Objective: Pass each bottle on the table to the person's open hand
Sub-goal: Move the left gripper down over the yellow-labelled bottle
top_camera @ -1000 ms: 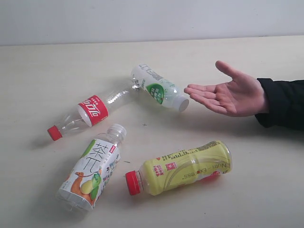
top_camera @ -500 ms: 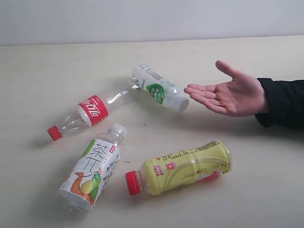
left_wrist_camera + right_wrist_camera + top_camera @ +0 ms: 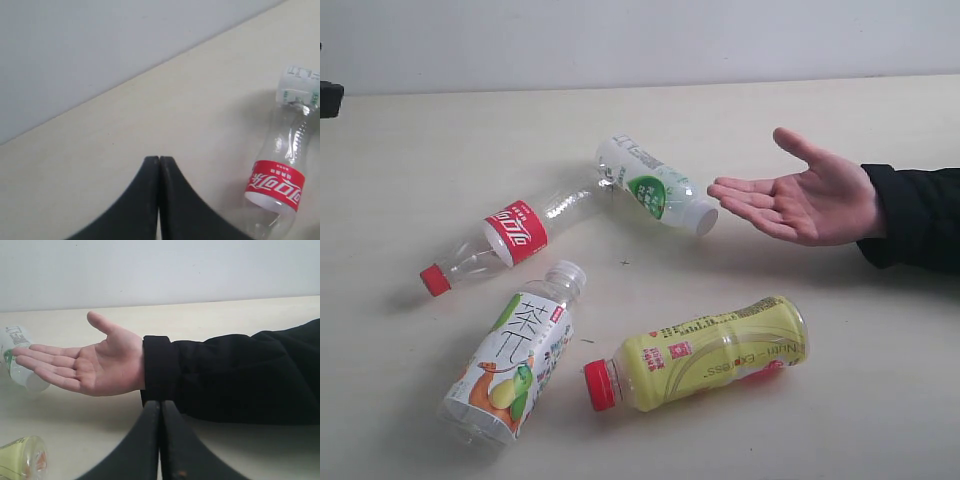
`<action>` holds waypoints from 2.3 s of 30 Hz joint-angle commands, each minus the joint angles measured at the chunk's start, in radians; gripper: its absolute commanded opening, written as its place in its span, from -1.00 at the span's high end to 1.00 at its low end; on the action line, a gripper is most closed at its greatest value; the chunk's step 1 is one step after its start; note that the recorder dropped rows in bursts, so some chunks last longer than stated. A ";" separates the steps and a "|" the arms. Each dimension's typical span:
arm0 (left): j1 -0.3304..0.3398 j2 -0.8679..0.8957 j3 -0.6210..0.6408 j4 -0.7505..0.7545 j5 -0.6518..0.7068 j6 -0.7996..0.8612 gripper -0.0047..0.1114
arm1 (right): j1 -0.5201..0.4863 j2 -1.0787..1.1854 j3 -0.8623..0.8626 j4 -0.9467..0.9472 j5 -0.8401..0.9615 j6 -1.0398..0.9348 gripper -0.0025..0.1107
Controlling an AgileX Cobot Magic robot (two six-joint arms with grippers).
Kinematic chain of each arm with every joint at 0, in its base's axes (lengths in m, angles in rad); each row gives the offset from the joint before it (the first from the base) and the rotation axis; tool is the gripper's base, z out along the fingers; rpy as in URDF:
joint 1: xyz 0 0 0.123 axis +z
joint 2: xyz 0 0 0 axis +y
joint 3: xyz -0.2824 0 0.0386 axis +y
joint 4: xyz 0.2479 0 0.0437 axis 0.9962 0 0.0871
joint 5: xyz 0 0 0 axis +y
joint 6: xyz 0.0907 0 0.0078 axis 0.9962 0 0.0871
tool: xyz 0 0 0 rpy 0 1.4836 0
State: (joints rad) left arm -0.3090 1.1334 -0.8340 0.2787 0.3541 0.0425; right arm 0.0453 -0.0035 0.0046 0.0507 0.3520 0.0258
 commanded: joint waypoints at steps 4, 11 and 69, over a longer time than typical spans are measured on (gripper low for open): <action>-0.023 0.074 -0.141 -0.205 0.379 0.215 0.92 | 0.001 0.003 -0.005 0.001 -0.007 0.002 0.96; -0.046 0.180 -0.200 -0.769 0.516 0.840 0.92 | 0.001 0.003 -0.005 0.001 -0.007 0.004 0.96; -0.570 0.601 -0.200 -0.643 0.106 0.754 -0.55 | 0.001 0.003 -0.005 0.001 -0.007 0.003 0.96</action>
State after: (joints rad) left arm -0.8692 1.7333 -1.0309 -0.3476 0.4705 0.8049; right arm 0.0453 -0.0035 0.0046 0.0507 0.3520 0.0282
